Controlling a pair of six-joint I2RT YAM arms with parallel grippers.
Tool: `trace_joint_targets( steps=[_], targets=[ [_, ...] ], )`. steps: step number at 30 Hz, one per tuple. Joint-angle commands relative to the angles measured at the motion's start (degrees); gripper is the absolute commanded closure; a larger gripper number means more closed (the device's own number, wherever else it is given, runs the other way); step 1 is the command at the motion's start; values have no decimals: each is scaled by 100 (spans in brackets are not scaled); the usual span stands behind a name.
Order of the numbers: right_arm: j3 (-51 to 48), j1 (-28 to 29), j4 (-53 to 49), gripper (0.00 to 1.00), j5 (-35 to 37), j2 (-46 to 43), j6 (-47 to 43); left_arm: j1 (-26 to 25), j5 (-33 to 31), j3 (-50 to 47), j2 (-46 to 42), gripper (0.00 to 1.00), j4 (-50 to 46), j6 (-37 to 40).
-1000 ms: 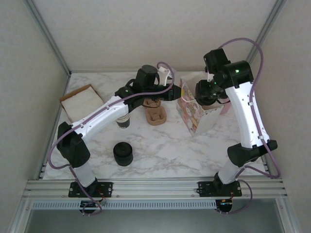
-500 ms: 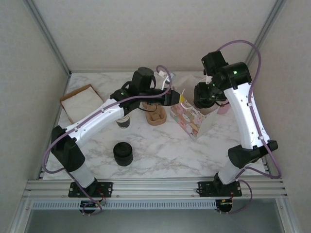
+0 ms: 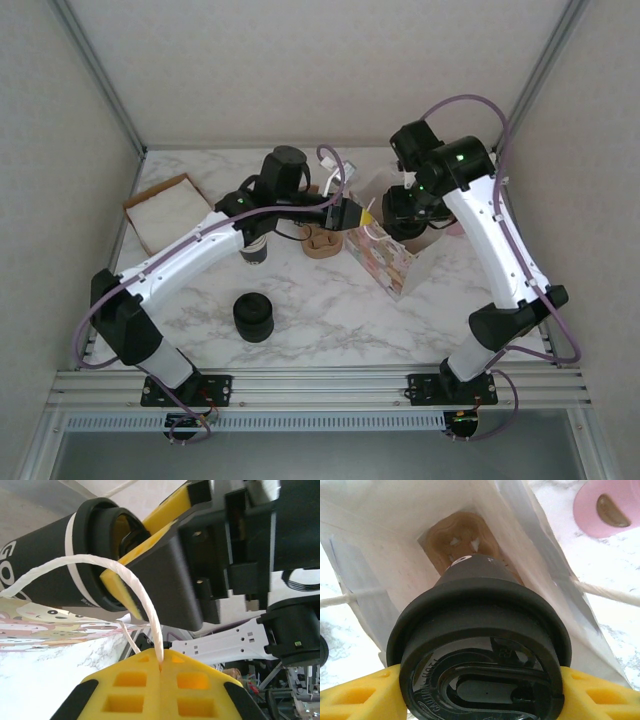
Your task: Pack the takeout coffee
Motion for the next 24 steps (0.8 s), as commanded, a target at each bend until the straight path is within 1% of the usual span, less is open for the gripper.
trace_joint_targets(
  steps=[1,6,13,14,19,22,24],
  targets=[
    [-199,123,-1094,34,-131,-179,173,163,334,-141,-262,100,-169,215],
    [-553,168,-1102,34,-298,-327,220,361,440,-178,-350,100,-524,502],
    [-905,190,-1102,34,-464,-460,276,514,576,-268,-361,100,-505,540],
    [-946,189,-1102,34,-458,-469,277,525,586,-268,-353,98,-512,545],
    [-1071,187,-1102,34,-403,-366,286,549,614,-270,-281,79,-484,584],
    [-1163,169,-1102,33,-290,-248,269,558,614,-268,-225,67,-453,582],
    [-1230,120,-1102,33,-213,-163,252,575,614,-259,-200,61,-442,591]
  ],
)
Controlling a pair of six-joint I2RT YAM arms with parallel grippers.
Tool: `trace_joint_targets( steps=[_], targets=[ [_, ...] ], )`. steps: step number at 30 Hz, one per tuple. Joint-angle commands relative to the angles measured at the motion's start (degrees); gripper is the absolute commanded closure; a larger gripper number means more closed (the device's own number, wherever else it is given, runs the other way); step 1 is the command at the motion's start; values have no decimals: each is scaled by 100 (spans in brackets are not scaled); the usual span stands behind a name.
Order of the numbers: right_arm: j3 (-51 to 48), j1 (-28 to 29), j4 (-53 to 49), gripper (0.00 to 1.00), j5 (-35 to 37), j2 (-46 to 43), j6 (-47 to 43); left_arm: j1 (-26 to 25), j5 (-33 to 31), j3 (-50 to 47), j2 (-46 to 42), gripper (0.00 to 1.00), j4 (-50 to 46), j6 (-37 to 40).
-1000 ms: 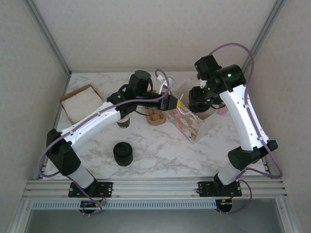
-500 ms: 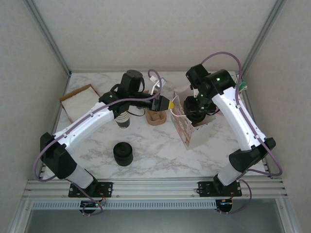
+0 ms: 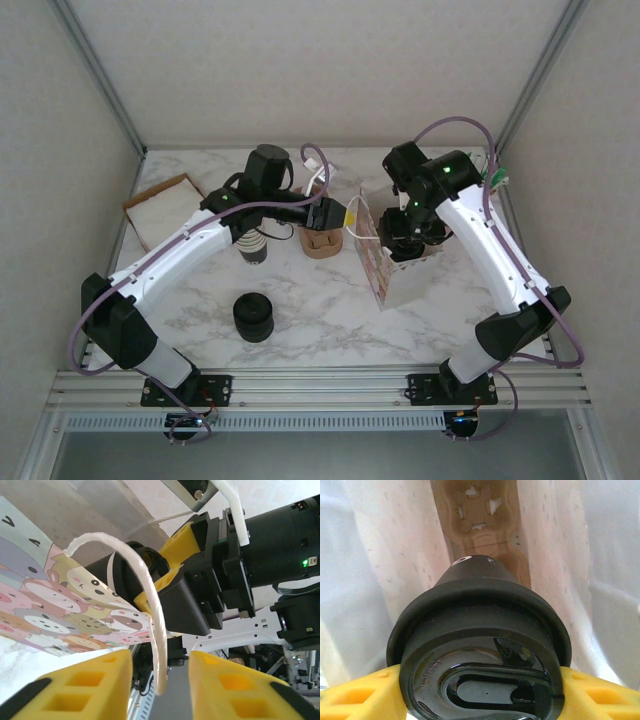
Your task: Pack the takeout coffee
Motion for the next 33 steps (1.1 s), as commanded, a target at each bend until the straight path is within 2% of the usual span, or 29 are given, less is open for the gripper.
trace_joint_targets(
  steps=[1,13,33],
  targets=[
    [-144,-44,-1102,33,129,179,39,73,168,-32,-25,59,76,103],
    [-214,-209,-1100,33,154,425,-139,205,-236,-13,-20,40,246,123],
    [-463,-361,-835,32,79,594,-265,313,-758,129,172,31,375,93]
  ],
)
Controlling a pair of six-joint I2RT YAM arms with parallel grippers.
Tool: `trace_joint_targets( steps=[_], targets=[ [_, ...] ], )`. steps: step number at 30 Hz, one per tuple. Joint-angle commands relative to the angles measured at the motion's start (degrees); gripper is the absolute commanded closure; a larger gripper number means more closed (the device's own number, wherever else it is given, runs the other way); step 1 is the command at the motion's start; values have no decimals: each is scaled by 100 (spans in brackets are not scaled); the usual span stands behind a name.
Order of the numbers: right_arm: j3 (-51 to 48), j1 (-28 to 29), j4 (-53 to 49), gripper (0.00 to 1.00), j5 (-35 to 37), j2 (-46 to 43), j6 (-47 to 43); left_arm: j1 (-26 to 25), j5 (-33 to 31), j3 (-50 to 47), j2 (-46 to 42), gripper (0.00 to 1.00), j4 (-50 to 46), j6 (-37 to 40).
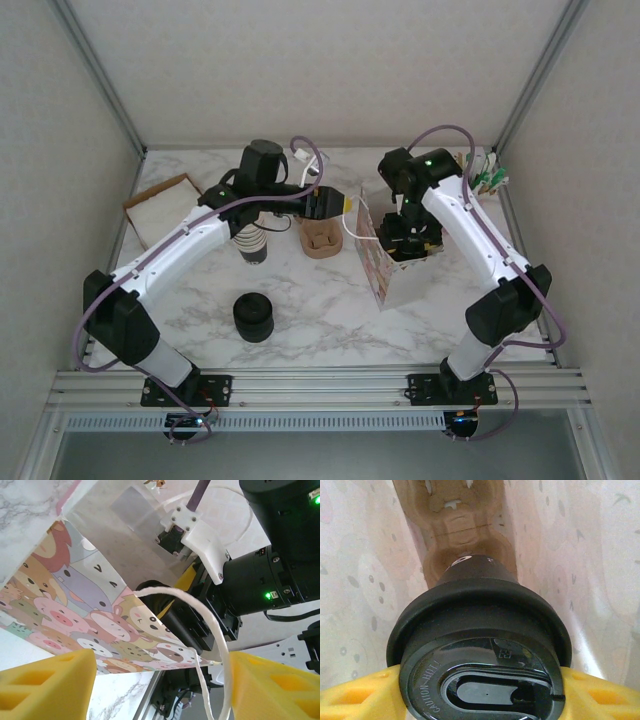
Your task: Pack the takeout coffee
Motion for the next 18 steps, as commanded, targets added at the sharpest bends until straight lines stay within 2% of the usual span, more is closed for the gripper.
trace_joint_targets(
  steps=[1,8,18],
  targets=[
    [-53,-55,-805,32,40,89,-102,47,-156,127,65,30,127,43],
    [-212,-122,-575,32,15,167,-218,99,-581,139,119,24,241,-27],
    [-289,-168,-361,32,-44,105,-371,107,-859,57,130,12,505,-188]
  ],
)
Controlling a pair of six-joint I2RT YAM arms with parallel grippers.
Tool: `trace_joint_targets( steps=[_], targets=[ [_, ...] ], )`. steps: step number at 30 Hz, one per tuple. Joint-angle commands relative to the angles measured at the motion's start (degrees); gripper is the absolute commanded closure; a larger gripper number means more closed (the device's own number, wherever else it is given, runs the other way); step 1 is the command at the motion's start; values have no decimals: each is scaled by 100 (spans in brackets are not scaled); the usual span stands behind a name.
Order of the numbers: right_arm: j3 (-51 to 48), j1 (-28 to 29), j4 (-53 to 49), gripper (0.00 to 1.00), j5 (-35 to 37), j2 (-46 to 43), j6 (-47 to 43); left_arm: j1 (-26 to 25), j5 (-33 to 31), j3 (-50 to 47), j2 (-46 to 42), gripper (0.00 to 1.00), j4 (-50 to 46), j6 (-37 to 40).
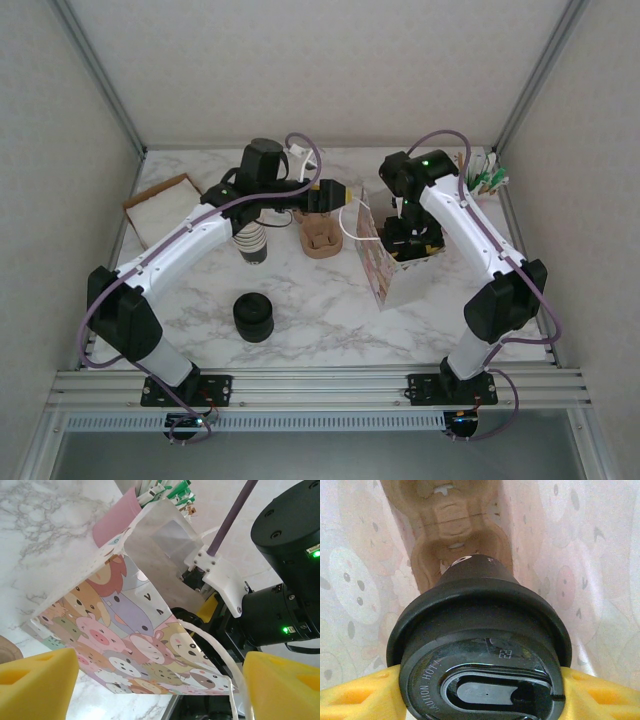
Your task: Pack the takeout coffee
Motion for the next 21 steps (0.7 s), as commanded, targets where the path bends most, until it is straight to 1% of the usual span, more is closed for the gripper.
trace_joint_targets(
  steps=[1,4,21],
  targets=[
    [-88,-50,-341,32,-24,-11,-124,42,-199,20,-17,10,316,-83],
    [-106,-55,-301,32,-35,-15,-160,42,-339,-64,-55,1,421,-136],
    [-176,-100,-132,33,-48,-46,-225,42,-648,4,90,0,511,-191]
  ],
)
